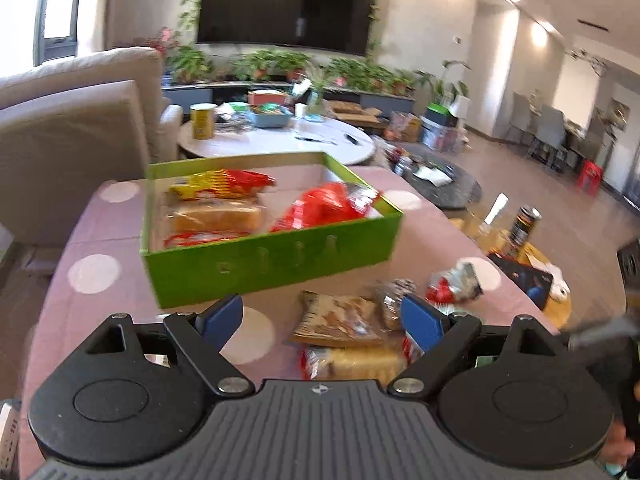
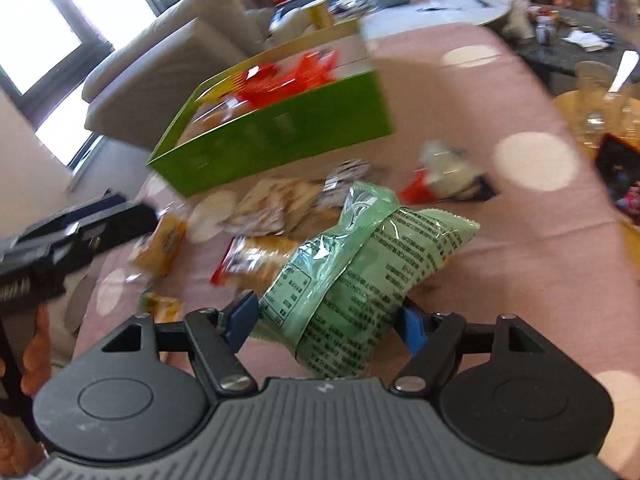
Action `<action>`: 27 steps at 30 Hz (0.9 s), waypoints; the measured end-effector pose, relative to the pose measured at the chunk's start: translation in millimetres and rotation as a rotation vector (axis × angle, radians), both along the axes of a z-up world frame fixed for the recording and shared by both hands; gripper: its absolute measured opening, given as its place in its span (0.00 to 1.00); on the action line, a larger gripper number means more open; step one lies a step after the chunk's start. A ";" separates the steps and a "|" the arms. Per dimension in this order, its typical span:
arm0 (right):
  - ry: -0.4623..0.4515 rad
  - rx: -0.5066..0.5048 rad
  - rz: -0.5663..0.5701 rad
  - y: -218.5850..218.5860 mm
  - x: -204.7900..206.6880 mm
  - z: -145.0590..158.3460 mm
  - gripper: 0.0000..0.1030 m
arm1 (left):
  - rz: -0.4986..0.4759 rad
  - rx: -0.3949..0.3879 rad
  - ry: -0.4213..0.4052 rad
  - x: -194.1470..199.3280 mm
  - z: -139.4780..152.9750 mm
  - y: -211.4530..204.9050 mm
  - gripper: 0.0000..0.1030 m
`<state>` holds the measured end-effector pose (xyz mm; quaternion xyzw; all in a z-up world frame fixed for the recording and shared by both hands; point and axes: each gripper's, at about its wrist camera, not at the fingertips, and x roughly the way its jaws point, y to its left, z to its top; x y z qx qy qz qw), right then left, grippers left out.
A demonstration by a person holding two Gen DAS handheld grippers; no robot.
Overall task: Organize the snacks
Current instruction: 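Move the right gripper down to the pale green snack bag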
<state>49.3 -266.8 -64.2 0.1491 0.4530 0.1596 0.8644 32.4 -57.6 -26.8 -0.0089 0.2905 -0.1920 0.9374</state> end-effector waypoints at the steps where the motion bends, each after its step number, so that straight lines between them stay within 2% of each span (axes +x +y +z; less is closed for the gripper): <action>1: 0.004 0.014 0.022 7.6 0.0 0.2 0.68 | 0.015 -0.006 -0.004 -0.3 0.9 5.4 0.82; 7: 0.028 0.112 0.162 42.3 -0.3 7.8 0.69 | 0.081 -0.025 -0.017 -0.4 3.1 31.1 0.82; 10: -0.002 0.095 0.194 46.0 -4.8 15.6 0.71 | 0.088 -0.024 -0.004 -1.1 -0.7 37.1 0.82; 14: -0.039 0.073 0.178 36.0 -7.8 22.9 0.74 | 0.079 -0.015 0.020 -2.3 -6.0 38.3 0.82; 20: -0.069 0.095 0.081 3.1 -4.6 30.3 0.74 | -0.001 0.000 0.068 -8.5 -17.0 23.7 0.82; 23: -0.068 0.054 0.043 -0.9 -1.2 25.1 0.74 | -0.056 0.019 0.083 -14.4 -21.1 10.2 0.83; 27: -0.115 -0.047 0.093 8.7 4.3 17.1 0.74 | -0.128 0.055 0.100 -26.4 -27.5 -4.2 0.83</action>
